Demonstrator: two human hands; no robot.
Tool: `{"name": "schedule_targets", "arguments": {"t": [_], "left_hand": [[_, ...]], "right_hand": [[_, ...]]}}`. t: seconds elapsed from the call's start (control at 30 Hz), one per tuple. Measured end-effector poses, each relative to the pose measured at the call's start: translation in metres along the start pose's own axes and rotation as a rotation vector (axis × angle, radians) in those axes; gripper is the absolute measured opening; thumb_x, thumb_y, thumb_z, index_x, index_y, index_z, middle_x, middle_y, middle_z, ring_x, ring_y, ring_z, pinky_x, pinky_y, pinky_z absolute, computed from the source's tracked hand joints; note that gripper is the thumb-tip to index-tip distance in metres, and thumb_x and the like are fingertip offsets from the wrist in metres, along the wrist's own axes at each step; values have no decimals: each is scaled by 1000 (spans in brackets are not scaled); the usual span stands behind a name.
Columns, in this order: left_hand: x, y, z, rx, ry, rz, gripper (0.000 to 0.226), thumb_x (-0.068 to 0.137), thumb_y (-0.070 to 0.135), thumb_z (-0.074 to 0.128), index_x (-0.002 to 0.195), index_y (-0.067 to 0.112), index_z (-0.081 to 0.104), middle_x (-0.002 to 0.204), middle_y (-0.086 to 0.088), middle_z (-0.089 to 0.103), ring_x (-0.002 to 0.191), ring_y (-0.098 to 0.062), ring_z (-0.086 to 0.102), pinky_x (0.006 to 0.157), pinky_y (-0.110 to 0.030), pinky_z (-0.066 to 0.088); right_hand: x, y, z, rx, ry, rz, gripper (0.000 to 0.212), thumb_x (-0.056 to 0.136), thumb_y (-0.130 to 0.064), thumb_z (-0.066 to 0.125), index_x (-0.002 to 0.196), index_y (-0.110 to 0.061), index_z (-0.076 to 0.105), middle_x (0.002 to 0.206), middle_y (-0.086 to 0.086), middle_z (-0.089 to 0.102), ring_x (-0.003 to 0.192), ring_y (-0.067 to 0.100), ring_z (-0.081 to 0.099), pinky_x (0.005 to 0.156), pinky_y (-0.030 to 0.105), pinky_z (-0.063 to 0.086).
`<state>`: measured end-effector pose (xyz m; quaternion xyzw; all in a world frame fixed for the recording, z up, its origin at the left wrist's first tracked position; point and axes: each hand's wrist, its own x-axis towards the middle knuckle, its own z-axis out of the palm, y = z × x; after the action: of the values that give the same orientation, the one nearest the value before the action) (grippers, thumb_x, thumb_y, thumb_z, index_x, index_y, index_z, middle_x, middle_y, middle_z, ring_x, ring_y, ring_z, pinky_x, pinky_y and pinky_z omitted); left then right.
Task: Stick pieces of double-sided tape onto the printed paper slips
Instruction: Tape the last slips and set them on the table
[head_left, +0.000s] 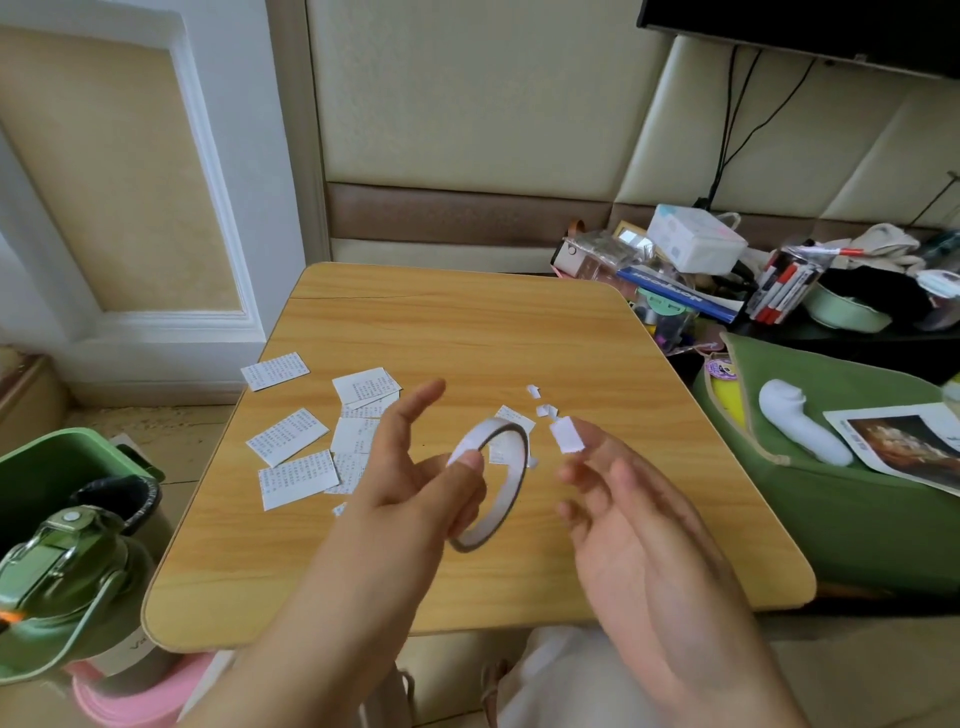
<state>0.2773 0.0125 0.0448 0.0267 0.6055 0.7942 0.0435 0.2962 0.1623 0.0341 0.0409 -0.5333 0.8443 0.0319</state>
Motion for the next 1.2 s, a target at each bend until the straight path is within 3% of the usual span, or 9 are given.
{"name": "schedule_targets", "arguments": {"t": [0.07, 0.17, 0.47, 0.57, 0.7, 0.8, 0.97, 1.2], "left_hand": [[-5, 2, 4, -38, -93, 8, 45, 71, 22, 61, 110, 44, 60, 63, 5, 49, 63, -12, 40, 69, -31, 29], [-10, 1, 7, -108, -178, -10, 46, 56, 28, 68, 101, 28, 71, 74, 5, 45, 67, -9, 41, 72, -32, 27], [-9, 4, 7, -283, -192, -109, 50, 47, 22, 65, 95, 12, 76, 61, 8, 48, 56, -5, 47, 65, -29, 30], [-9, 7, 5, -296, -207, -126, 49, 47, 23, 64, 93, 12, 77, 61, 4, 43, 56, -7, 43, 63, -26, 31], [-11, 9, 2, -348, -217, -185, 51, 46, 20, 64, 92, 2, 75, 62, 0, 39, 55, -9, 40, 62, -27, 28], [-12, 10, -2, -391, -241, -229, 52, 45, 18, 64, 92, -2, 74, 63, 0, 42, 55, -9, 41, 60, -29, 28], [-13, 14, -4, -429, -281, -260, 51, 43, 17, 63, 89, -2, 74, 62, 1, 42, 54, -10, 42, 61, -30, 28], [-13, 14, -6, -423, -271, -281, 50, 43, 17, 64, 88, -1, 75, 62, 1, 43, 54, -9, 43, 63, -30, 26]], "right_hand": [[0, 3, 3, 33, -25, 39, 65, 50, -55, 85, 104, -21, 74, 88, -8, 59, 84, 6, 52, 79, 29, 32], [-2, 5, 4, 57, -67, 51, 68, 55, -52, 80, 116, -24, 70, 82, -9, 50, 78, 6, 47, 78, 30, 30], [-7, 6, 4, -39, -189, -1, 64, 59, -49, 74, 119, -28, 68, 82, -8, 44, 78, 8, 42, 81, 28, 31], [-5, 2, 4, -188, -159, -14, 51, 52, -37, 64, 102, -43, 72, 82, -6, 41, 76, 4, 42, 79, 16, 37], [-6, -1, -1, -497, -145, -154, 43, 70, -37, 46, 104, -51, 69, 82, -21, 46, 79, -2, 45, 79, 3, 34], [-10, -7, -2, -663, -135, -205, 41, 80, -32, 45, 110, -50, 66, 90, -13, 47, 86, 6, 47, 82, 8, 35], [-7, -10, -5, -993, -124, -371, 49, 86, -29, 34, 119, -59, 55, 91, -17, 44, 96, 13, 45, 91, 29, 33], [-3, -9, -14, -1335, -98, -542, 60, 87, -14, 35, 131, -53, 47, 90, -18, 41, 95, 3, 42, 91, 20, 24]]}}
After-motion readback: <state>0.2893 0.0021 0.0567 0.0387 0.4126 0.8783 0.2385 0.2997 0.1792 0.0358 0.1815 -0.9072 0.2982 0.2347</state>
